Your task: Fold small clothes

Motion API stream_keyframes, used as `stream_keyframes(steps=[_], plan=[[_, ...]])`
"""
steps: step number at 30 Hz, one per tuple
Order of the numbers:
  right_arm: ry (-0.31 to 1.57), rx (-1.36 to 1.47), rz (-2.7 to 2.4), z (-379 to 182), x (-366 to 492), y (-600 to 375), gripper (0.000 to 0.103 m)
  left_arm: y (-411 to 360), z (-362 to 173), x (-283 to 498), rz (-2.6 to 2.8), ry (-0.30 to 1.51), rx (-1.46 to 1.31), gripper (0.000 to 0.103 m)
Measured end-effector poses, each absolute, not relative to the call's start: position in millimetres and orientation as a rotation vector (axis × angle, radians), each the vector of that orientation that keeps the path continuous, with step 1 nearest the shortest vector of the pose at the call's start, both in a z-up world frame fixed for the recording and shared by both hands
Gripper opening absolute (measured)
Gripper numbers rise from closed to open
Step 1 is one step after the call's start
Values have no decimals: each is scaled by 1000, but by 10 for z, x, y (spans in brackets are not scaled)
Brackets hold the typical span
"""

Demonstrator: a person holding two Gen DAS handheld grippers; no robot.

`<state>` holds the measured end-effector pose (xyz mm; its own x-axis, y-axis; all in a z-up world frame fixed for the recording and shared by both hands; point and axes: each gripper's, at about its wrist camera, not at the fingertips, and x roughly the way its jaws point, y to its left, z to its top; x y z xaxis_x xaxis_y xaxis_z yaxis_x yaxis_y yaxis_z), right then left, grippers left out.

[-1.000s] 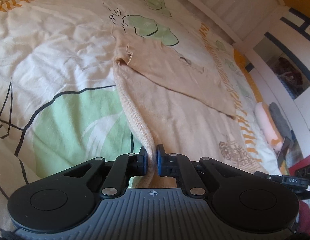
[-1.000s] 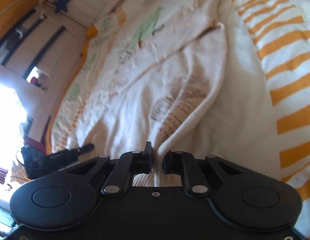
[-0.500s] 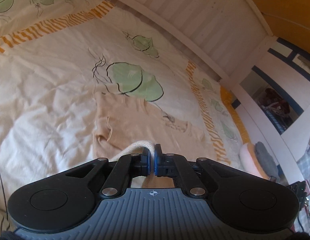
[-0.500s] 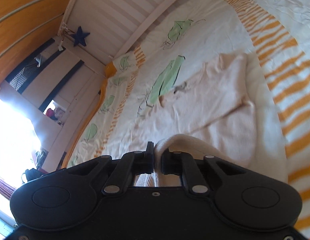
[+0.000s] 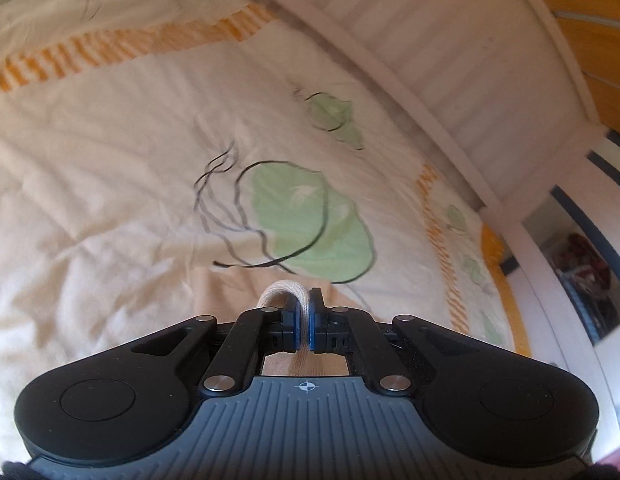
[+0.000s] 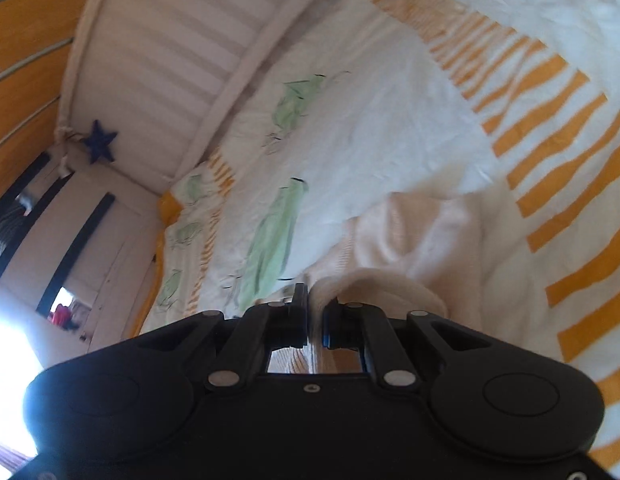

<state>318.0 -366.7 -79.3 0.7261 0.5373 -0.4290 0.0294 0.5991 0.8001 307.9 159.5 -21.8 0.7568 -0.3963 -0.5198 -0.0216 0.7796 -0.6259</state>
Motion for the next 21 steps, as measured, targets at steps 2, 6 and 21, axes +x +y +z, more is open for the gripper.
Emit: stream_keyframes(steps=[2, 6, 21], plan=[[733, 883, 298, -890, 3219, -3675, 15, 1611, -360, 3178, -189, 722, -653, 3], [745, 874, 254, -987, 3216, -3723, 17, 1681, -584, 3352, -174, 775, -653, 4], [726, 505, 299, -612, 2763, -3378, 49, 1629, -289, 2815, -232, 704, -427, 50]])
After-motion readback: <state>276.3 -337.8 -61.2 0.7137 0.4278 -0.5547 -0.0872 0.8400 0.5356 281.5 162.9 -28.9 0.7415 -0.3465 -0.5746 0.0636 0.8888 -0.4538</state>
